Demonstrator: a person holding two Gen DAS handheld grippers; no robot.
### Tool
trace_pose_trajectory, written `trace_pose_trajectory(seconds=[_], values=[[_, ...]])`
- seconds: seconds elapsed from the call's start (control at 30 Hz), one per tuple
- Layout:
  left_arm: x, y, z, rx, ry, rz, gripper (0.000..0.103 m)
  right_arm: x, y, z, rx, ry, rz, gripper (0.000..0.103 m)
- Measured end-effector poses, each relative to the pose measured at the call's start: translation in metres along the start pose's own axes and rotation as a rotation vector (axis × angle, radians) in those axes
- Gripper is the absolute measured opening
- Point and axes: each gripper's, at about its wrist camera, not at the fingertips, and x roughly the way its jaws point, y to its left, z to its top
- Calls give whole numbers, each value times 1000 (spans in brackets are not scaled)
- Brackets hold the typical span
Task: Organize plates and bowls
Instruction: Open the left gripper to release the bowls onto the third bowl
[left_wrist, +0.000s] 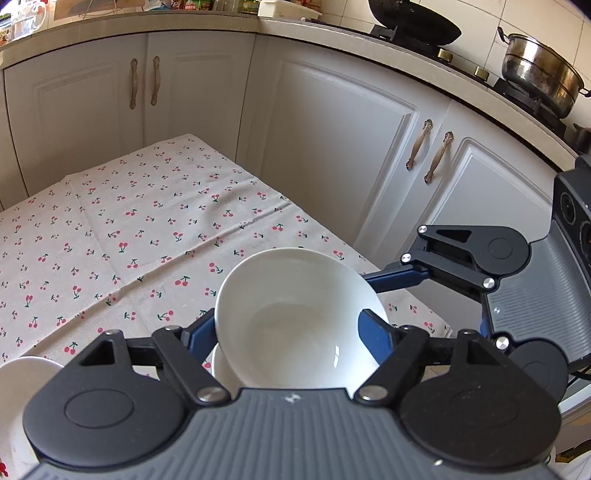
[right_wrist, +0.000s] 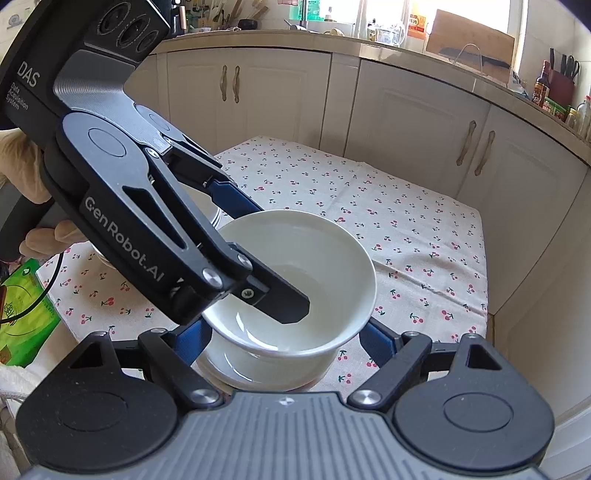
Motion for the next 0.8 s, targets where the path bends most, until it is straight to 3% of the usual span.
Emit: trace_pose_trajectory(seconds=[0.8], values=[[9,5,-15,0,22,-14,80,7,10,-6,9,44,17,90]])
